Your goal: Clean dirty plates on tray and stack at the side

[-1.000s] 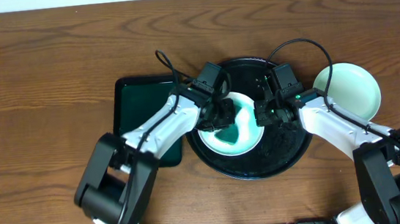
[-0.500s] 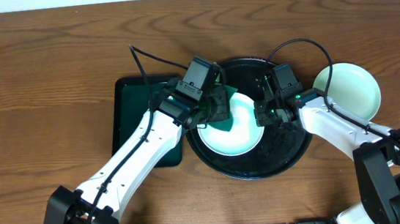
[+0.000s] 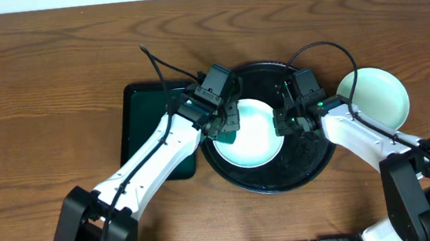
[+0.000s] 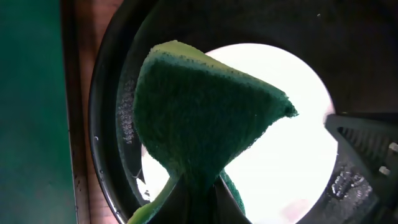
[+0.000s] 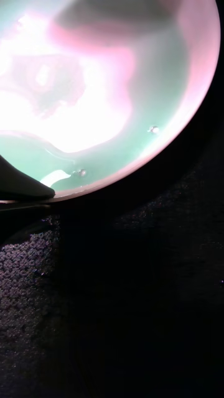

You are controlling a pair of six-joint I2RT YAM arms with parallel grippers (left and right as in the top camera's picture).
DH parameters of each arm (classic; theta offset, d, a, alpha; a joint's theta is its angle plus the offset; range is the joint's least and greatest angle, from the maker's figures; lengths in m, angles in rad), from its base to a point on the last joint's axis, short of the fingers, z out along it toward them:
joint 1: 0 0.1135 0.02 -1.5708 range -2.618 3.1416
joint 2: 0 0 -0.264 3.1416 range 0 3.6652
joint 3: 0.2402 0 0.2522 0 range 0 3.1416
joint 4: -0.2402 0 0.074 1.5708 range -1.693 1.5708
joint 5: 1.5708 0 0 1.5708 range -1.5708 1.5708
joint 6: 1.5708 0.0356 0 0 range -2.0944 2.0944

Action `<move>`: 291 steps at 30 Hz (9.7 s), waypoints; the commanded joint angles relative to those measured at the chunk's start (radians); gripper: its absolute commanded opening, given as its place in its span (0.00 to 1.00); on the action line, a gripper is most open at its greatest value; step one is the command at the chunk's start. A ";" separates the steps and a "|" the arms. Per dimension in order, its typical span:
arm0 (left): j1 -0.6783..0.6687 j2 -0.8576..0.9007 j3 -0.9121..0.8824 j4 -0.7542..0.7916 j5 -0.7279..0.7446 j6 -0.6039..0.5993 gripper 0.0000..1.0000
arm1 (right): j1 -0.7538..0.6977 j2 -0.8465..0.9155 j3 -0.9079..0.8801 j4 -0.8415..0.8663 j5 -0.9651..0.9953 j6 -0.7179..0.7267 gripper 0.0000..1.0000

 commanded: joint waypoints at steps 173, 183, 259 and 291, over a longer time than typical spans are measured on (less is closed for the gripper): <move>0.683 -0.371 0.015 -0.197 -0.084 0.216 0.79 | 0.019 0.055 -0.035 0.072 -0.012 0.003 0.01; 0.683 -0.371 0.015 -0.197 -0.084 0.216 0.79 | 0.019 0.055 -0.035 0.074 -0.013 0.014 0.01; 0.894 -0.413 0.015 -0.152 -0.233 0.219 0.79 | 0.019 0.055 -0.035 0.073 -0.003 0.014 0.21; 0.894 -0.413 0.015 -0.152 -0.233 0.219 0.79 | 0.019 0.055 -0.042 0.080 -0.003 0.014 0.18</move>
